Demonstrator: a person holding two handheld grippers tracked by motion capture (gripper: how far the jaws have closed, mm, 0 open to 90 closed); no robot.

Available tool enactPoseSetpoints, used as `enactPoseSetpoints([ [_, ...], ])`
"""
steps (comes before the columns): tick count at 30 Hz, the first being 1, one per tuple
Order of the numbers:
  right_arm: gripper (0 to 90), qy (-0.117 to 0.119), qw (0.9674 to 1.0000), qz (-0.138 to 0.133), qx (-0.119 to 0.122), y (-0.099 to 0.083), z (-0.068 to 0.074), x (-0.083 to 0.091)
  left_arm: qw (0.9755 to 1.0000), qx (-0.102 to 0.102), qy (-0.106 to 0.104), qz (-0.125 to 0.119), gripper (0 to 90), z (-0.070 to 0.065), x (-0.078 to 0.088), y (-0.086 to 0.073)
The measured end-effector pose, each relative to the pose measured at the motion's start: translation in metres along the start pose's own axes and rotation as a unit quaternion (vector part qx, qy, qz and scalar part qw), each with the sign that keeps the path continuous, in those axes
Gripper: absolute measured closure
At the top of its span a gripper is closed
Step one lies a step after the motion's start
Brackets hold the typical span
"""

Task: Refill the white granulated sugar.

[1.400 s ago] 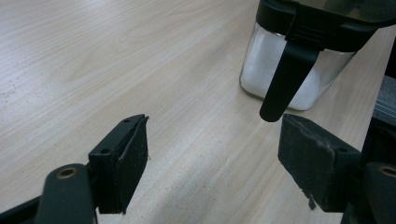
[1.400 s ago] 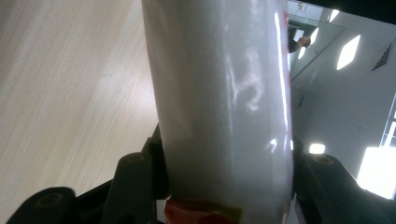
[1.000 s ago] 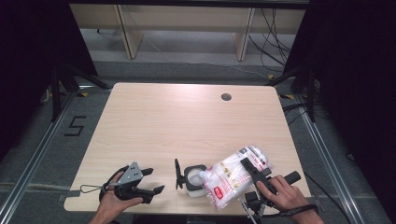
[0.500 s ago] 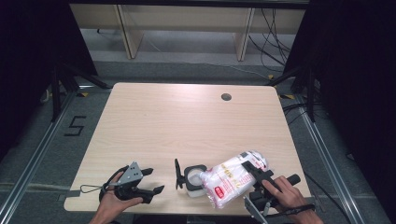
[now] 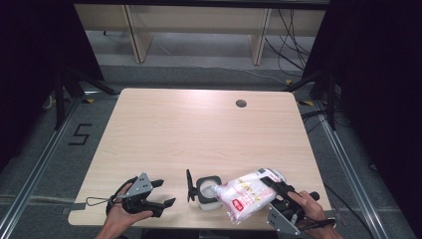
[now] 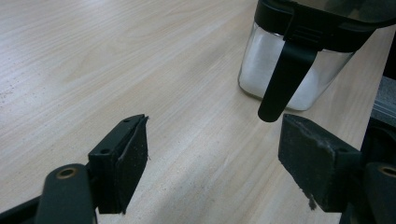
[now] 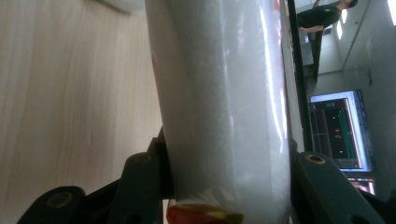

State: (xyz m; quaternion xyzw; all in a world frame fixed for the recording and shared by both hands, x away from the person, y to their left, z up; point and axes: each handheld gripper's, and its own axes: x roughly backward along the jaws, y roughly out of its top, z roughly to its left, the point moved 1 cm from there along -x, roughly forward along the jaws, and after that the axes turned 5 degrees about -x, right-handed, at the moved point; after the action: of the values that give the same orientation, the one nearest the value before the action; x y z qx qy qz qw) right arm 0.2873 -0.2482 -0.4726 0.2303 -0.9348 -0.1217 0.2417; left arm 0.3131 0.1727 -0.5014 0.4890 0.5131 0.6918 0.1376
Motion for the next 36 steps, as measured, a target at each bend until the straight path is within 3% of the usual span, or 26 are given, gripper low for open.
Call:
enactPoseSetpoints([
  [1,59.6,0.002,0.9998,-0.004,0.019,0.001,-0.004,0.000,1.0000,-0.001,0.000,0.000,23.6,0.000,0.000,0.000],
  [3,59.6,0.007,0.9998,-0.008,-0.017,-0.001,0.000,-0.001,1.0000,-0.001,0.003,0.003,23.6,0.001,0.001,0.000],
  [4,59.6,0.012,0.9996,-0.012,-0.021,-0.001,-0.001,-0.001,1.0000,0.004,0.000,-0.001,23.6,0.000,0.000,0.000],
  [5,59.6,0.013,0.9996,-0.023,-0.009,0.000,-0.004,-0.002,1.0000,-0.005,-0.001,0.000,23.6,0.000,0.001,0.000],
  [6,59.7,0.017,0.9991,-0.019,-0.034,-0.001,-0.002,-0.002,1.0000,0.001,-0.001,-0.008,23.5,-0.001,0.000,0.001],
  [7,59.7,0.020,0.9989,-0.025,-0.034,-0.001,-0.003,-0.004,1.0000,-0.007,-0.002,-0.001,23.4,0.000,0.002,0.001],
  [8,59.8,0.022,0.9976,-0.033,-0.057,-0.002,-0.002,-0.006,1.0000,-0.006,0.000,-0.003,23.5,0.000,0.002,0.001],
  [10,59.8,0.025,0.9980,-0.043,-0.040,-0.002,-0.006,-0.008,1.0000,0.004,0.001,-0.004,23.4,0.000,0.002,0.001],
  [11,59.9,0.031,0.9963,-0.044,-0.068,-0.003,-0.003,-0.009,1.0000,0.001,-0.001,-0.004,23.4,0.000,0.002,0.001],
  [13,59.9,0.036,0.9953,-0.051,-0.075,-0.004,-0.005,-0.011,1.0000,0.005,-0.001,-0.005,23.4,0.000,0.001,0.000],
  [14,60.0,0.042,0.9926,-0.055,-0.100,-0.005,-0.003,-0.013,1.0000,0.004,-0.001,-0.004,23.4,0.000,0.001,0.001],
  [15,59.9,0.043,0.9928,-0.060,-0.094,-0.006,-0.005,-0.014,1.0000,0.004,0.000,-0.007,23.4,0.000,0.001,0.001],
  [16,60.0,0.050,0.9900,-0.060,-0.117,-0.007,-0.004,-0.014,1.0000,0.001,0.000,-0.004,23.4,0.000,0.001,0.001],
  [19,60.2,0.060,0.9865,-0.072,-0.134,-0.009,-0.006,-0.020,1.0000,0.004,-0.001,-0.004,23.4,0.000,0.001,0.001],
  [21,60.3,0.064,0.9826,-0.078,-0.156,-0.009,-0.006,-0.022,1.0000,-0.002,0.000,-0.003,23.4,0.000,0.002,0.001],
  [24,60.4,0.076,0.9731,-0.098,-0.194,-0.011,-0.008,-0.027,1.0000,-0.005,0.000,-0.003,23.4,0.000,0.002,0.001],
  [25,60.4,0.082,0.9716,-0.099,-0.198,-0.012,-0.009,-0.029,1.0000,0.002,0.000,-0.008,23.4,0.000,0.001,0.001],
  [27,60.6,0.085,0.9672,-0.105,-0.215,-0.014,-0.012,-0.033,1.0000,-0.007,0.002,0.001,23.4,0.000,0.001,0.001],
  [28,60.6,0.081,0.9630,-0.109,-0.233,-0.016,-0.012,-0.035,1.0000,0.001,0.001,-0.006,23.4,-0.001,0.000,0.001],
  [30,60.7,0.087,0.9570,-0.114,-0.252,-0.020,-0.016,-0.041,1.0000,-0.004,0.001,-0.002,23.4,-0.001,0.001,0.001],
  [32,60.9,0.089,0.9480,-0.119,-0.281,-0.024,-0.019,-0.047,1.0000,0.001,-0.001,-0.007,23.4,-0.001,0.000,0.001],
  [33,61.0,0.089,0.9438,-0.126,-0.293,-0.026,-0.019,-0.049,1.0000,-0.008,0.001,0.001,23.4,0.001,0.002,0.001],
  [34,61.0,0.096,0.9385,-0.129,-0.305,-0.029,-0.021,-0.051,0.9999,0.007,0.000,-0.009,23.4,-0.001,0.000,0.001],
  [36,61.1,0.097,0.9319,-0.131,-0.324,-0.033,-0.023,-0.057,1.0000,-0.001,-0.001,-0.007,23.4,0.000,0.001,0.001],
])
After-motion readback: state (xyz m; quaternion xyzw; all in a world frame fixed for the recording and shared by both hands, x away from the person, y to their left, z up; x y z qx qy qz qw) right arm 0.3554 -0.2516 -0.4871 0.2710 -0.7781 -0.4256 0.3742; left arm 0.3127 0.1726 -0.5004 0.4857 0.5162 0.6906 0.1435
